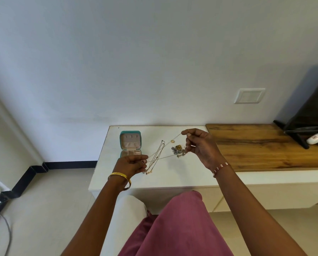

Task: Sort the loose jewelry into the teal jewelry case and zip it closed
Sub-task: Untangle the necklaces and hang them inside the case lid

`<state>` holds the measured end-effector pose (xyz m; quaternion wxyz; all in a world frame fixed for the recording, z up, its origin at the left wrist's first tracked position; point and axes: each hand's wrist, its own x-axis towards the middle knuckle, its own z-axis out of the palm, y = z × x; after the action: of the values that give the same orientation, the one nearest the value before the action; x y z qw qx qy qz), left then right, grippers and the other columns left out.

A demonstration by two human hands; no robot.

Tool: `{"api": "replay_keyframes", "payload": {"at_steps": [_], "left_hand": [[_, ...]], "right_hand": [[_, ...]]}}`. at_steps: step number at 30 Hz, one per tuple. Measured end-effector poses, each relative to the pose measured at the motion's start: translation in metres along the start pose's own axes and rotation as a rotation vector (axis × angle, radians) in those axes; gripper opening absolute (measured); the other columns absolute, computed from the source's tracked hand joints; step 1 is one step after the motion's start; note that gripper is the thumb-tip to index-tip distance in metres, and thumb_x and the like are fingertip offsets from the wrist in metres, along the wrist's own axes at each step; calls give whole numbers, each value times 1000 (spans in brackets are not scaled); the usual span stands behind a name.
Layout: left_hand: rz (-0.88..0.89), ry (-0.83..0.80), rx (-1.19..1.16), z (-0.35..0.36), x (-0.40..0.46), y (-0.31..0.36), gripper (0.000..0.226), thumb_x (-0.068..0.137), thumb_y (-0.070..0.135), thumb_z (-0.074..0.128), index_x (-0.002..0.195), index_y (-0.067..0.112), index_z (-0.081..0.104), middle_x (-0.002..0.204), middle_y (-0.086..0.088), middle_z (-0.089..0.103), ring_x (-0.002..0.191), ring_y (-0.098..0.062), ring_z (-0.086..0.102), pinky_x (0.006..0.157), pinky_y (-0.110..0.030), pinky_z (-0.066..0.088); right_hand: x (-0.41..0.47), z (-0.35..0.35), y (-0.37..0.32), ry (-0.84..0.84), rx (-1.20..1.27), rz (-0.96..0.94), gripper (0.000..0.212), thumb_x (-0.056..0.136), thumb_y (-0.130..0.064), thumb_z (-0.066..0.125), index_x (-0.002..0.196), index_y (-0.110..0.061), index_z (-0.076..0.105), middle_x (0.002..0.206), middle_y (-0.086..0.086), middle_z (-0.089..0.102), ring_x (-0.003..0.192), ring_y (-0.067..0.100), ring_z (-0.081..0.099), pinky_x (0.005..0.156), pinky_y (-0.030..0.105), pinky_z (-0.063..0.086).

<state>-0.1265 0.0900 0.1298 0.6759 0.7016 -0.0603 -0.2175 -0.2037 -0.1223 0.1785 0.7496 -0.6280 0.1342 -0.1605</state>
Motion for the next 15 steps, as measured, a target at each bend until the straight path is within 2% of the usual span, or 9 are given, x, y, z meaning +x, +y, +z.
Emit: {"api": "replay_keyframes", "payload": {"at_steps": [3,5,9,12,15], "left_hand": [[0,73,-11,-1,2,-5,21,80,-5,59,99,3,64,96,-2,60,70,-15,61,68,-24,56],[2,104,-6,0,2,-6,24,80,-5,59,103,1,63,102,-3,58,73,-18,60,76,-31,54],[26,112,-16,-2,3,-11,24,80,-5,59,104,0,63,101,-4,59,72,-11,60,59,-15,54],[24,123,-13,-1,6,-15,24,80,-4,59,104,1,63,102,-4,58,72,-11,60,61,-15,54],[3,132,-13,0,7,-19,25,80,-4,59,104,1,63,102,-3,57,76,-19,61,72,-24,54]], "right_hand": [[3,-3,2,-12,-71,-26,17,90,1,50,86,-5,65,54,1,58,51,12,58,58,28,57],[4,-4,5,-9,-99,-34,12,89,-1,54,85,-5,65,57,4,62,52,15,60,58,28,57],[9,-2,9,69,-76,-47,9,88,-4,56,83,-6,64,65,7,66,50,17,60,55,25,54],[14,2,15,133,-32,-38,7,87,-5,58,82,-6,63,69,11,65,47,15,58,58,28,55],[19,4,19,162,-42,-9,7,87,-6,59,81,-5,62,69,13,63,45,13,57,55,26,55]]}}
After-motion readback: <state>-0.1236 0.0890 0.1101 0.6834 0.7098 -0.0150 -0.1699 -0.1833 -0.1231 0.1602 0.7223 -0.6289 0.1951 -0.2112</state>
